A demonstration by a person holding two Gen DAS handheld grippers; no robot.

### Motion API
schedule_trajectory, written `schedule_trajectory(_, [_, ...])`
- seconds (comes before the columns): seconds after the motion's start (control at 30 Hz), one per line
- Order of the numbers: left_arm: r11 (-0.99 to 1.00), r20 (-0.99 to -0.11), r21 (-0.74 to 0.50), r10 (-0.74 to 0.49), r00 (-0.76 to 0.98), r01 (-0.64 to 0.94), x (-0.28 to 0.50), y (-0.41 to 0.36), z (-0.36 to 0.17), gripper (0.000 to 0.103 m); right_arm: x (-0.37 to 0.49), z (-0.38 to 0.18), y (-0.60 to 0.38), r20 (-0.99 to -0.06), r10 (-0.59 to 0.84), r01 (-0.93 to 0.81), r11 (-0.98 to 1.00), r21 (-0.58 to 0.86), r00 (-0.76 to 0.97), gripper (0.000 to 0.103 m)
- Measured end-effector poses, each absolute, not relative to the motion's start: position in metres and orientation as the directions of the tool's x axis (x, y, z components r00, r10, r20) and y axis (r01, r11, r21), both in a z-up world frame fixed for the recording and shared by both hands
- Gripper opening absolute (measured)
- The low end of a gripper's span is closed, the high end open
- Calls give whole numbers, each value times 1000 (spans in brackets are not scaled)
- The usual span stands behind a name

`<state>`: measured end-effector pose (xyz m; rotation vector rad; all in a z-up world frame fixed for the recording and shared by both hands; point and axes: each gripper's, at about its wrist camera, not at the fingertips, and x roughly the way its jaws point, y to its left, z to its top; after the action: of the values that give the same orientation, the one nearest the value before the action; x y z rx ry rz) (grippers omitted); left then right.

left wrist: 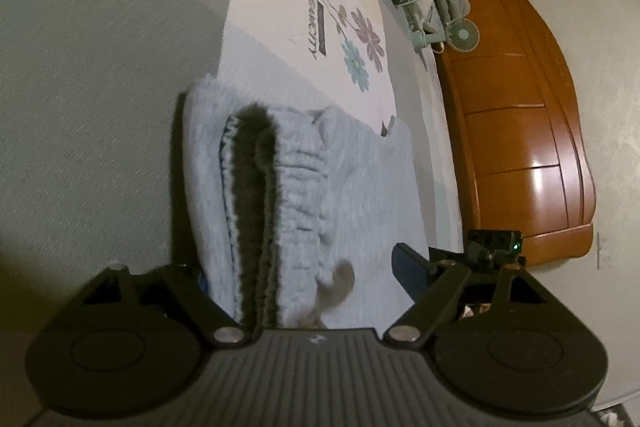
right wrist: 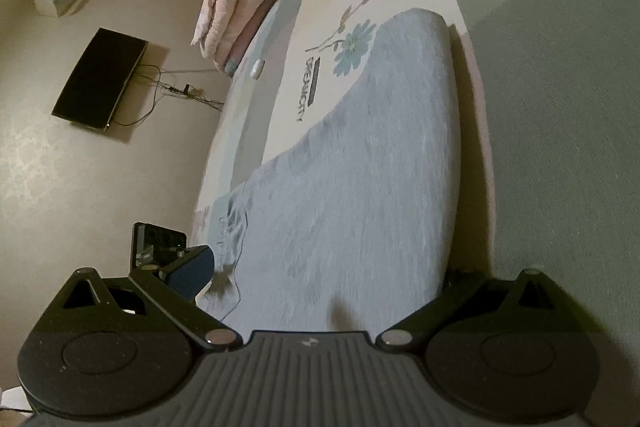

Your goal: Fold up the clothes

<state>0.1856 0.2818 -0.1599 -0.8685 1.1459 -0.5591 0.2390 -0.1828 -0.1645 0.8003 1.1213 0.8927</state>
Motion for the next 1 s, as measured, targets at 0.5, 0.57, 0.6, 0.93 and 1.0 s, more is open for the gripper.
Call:
schedule_trajectory(0.5, [625,-595,-779,-716,365,-43,179,281,-161,42,232,-173,-194,-424,876,-203,469,859,231,64])
schedule_trajectory(0.57, [623,-596,-780,-709,377,-60,176,281,-162,42,228,-178,-200,-435,865,-187,484,855,250,48])
schedule_trajectory(0.6, [620,-596,-781,-707,381,-71,174,283,-162,42,228,-180,-202,-444,860,-172,491,854,254,39])
schedule_trajectory(0.93, [772,-715,-635,-581,389,-12,169,260,-135,35,218,-174,-200,-508,803,-194,577,793,311,15])
schedule_trajectory(1.0, [792,-721,-610,-563,404,13,166,256,-126,33,216,-168,-198,-516,793,-209,592,779,323,14])
